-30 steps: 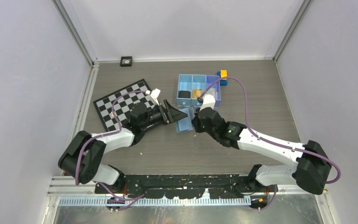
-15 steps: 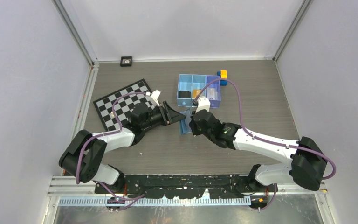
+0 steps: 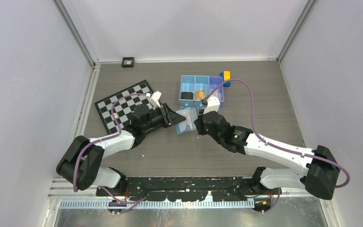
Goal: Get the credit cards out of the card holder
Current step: Remove the credit card from the card holder.
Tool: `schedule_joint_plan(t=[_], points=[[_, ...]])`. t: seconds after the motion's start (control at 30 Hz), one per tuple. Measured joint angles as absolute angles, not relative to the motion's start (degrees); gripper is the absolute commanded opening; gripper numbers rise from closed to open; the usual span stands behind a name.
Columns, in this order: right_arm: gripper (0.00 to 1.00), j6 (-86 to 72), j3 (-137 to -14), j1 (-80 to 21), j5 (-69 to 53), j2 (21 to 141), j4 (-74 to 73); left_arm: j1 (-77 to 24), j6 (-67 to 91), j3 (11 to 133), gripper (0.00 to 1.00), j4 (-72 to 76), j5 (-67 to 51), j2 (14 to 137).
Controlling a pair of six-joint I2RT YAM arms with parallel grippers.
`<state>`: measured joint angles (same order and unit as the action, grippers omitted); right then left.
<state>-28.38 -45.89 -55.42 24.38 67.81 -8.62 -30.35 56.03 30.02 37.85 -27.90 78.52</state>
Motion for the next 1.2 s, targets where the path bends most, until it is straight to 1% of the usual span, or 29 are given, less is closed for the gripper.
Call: schedule_joint_plan(t=[0.13, 0.27, 0.43, 0.5, 0.67, 0.77, 0.83, 1.0, 1.1, 1.2], points=[[0.01, -28.4, -43.9, -55.4, 24.3, 65.1, -7.9, -30.3, 56.0, 30.0, 0.18, 37.9, -27.9, 78.3], [0.0, -28.7, -42.5, -54.9, 24.1, 62.4, -7.3, -30.2, 56.1, 30.0, 0.14, 37.9, -27.9, 77.4], [0.0, -29.1, -42.4, -53.7, 22.9, 61.6, -6.8, -29.9, 56.2, 30.0, 0.02, 38.2, -27.9, 76.6], [0.04, -29.5, -42.1, -53.1, 22.3, 61.6, -6.5, -29.8, 56.2, 30.0, 0.0, 38.3, -27.9, 76.6], [0.19, -30.7, -41.3, -51.9, 21.4, 61.2, -5.9, -29.6, 56.1, 30.0, 0.0, 38.3, -28.1, 76.6], [0.39, -31.7, -40.9, -51.4, 22.0, 60.3, -5.8, -29.6, 56.2, 30.0, 0.0, 38.2, -28.3, 76.5], [0.49, -32.2, -40.5, -50.7, 23.5, 59.3, -5.9, -29.5, 56.1, 29.9, 0.0, 38.1, -28.2, 76.0], [0.52, -33.5, -39.4, -48.5, 26.8, 56.3, -6.4, -28.8, 56.0, 29.6, 0.0, 37.3, -27.8, 74.7], [0.52, -34.2, -39.1, -47.8, 28.4, 54.8, -7.1, -28.7, 55.2, 29.6, 0.0, 34.5, -26.5, 74.2], [0.49, -34.2, -38.2, -47.8, 28.3, 52.6, -6.8, -28.7, 54.5, 29.6, 0.0, 30.9, -24.8, 74.0]])
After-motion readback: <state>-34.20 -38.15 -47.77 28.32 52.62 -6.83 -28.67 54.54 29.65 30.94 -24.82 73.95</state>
